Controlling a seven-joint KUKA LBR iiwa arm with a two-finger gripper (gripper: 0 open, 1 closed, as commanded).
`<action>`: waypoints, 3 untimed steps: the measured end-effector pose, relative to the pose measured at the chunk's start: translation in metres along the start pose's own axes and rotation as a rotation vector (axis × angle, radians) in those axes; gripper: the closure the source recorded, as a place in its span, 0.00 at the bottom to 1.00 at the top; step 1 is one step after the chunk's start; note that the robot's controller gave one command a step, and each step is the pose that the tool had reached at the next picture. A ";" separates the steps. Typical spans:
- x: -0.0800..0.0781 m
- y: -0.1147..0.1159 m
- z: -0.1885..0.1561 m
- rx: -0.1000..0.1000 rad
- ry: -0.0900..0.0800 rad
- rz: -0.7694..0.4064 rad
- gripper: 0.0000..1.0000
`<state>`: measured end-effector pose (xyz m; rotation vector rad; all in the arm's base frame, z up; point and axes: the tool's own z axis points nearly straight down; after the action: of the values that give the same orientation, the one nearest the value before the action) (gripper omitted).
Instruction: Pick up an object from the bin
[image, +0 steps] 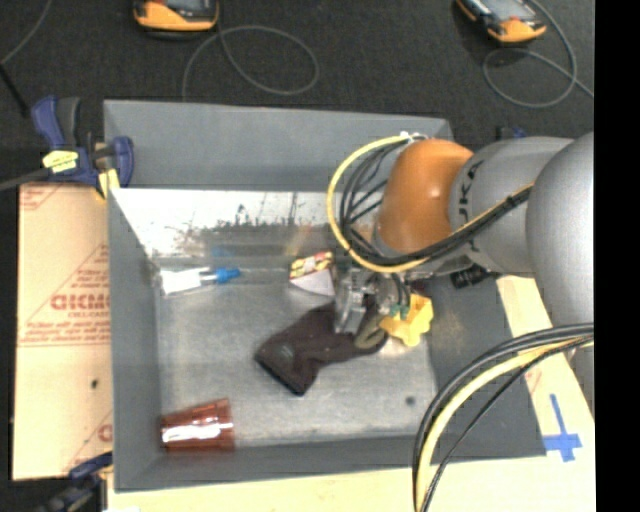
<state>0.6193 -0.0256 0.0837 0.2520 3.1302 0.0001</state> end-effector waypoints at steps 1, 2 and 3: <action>0.000 0.000 0.000 0.000 0.000 0.000 1.00; 0.006 -0.002 -0.039 0.001 0.003 -0.036 1.00; -0.005 -0.003 -0.074 0.001 -0.004 -0.095 1.00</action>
Offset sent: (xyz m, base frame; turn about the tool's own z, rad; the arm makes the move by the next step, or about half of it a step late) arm -0.0080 -0.0013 0.0612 -0.0533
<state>0.6237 -0.0297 0.1576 0.1031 3.1345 -0.0022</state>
